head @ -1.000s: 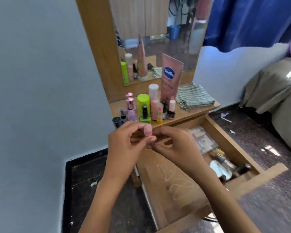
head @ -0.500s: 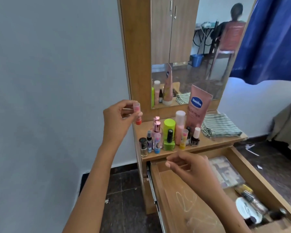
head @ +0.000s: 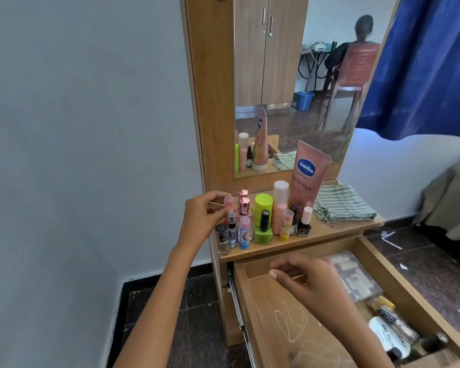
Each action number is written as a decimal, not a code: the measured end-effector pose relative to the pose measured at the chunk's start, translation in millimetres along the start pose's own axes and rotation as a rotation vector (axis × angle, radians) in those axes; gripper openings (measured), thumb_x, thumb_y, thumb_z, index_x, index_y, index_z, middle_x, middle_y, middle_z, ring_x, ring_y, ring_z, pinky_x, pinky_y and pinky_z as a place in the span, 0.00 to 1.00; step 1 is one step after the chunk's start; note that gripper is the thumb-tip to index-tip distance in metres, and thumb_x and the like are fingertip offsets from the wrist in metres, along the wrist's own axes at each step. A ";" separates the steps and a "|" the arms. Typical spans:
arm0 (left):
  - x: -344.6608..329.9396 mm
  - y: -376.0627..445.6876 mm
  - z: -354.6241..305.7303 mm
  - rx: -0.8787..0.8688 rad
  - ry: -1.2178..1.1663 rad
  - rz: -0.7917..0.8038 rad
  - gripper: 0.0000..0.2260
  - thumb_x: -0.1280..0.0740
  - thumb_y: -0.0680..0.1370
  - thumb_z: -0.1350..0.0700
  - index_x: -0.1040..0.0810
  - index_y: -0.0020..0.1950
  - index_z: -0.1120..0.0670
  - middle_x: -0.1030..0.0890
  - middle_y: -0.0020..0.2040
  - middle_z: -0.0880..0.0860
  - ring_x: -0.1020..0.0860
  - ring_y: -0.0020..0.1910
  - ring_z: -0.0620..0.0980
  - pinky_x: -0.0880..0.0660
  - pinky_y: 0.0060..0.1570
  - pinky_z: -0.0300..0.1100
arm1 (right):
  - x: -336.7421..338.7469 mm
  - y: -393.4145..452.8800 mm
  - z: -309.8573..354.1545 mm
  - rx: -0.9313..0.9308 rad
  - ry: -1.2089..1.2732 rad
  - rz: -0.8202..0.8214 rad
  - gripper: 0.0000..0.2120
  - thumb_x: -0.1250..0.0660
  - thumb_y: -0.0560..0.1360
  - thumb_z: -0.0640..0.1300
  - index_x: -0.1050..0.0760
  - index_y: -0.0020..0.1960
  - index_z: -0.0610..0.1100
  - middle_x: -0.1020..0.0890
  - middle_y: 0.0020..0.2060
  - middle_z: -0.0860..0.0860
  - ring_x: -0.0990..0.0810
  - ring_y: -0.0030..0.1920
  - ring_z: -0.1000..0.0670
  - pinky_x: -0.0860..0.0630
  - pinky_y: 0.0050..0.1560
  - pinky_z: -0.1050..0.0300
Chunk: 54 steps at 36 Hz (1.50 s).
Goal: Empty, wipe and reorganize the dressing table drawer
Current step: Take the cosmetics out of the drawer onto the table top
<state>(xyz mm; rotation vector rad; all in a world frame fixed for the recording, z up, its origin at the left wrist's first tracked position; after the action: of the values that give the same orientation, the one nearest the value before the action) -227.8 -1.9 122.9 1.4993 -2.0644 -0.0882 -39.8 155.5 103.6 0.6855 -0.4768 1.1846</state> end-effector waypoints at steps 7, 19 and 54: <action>2.9 -1.1 2.5 0.032 -0.048 0.010 0.17 0.29 0.72 0.66 0.20 0.57 0.51 0.17 0.49 0.45 0.19 0.46 0.38 0.24 0.43 0.30 | -0.7 0.8 -3.2 -0.004 -0.005 0.009 0.04 0.27 0.72 0.50 0.20 0.42 0.59 0.18 0.39 0.69 0.19 0.42 0.63 0.21 0.41 0.64; 26.7 -8.1 -25.4 -0.097 0.093 -0.182 0.15 0.28 0.74 0.58 0.21 0.60 0.50 0.19 0.51 0.42 0.21 0.48 0.36 0.25 0.49 0.29 | 2.3 -0.1 -14.2 -0.029 -0.021 0.019 0.03 0.28 0.72 0.51 0.18 0.46 0.54 0.17 0.37 0.63 0.19 0.42 0.62 0.20 0.43 0.60; -242.8 -150.4 -66.7 -0.271 0.085 0.906 0.07 0.25 0.70 0.58 0.18 0.47 0.51 0.17 0.44 0.47 0.20 0.43 0.44 0.23 0.46 0.47 | 113.8 -90.9 -113.5 -0.495 -0.242 -0.115 0.14 0.32 0.70 0.31 0.18 0.47 0.49 0.15 0.41 0.56 0.17 0.44 0.58 0.20 0.50 0.52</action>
<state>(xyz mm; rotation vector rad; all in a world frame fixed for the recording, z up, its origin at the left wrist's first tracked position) -18.9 177.2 21.6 0.3212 -2.3455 0.0488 81.1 292.6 77.8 0.4190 -0.8868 0.8310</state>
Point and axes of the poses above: each hand's wrist, its own y-axis towards the middle knuckle, its own x-axis out of the back of the hand, z = x × y, the point moved 3 cm from there along y, towards the middle knuckle
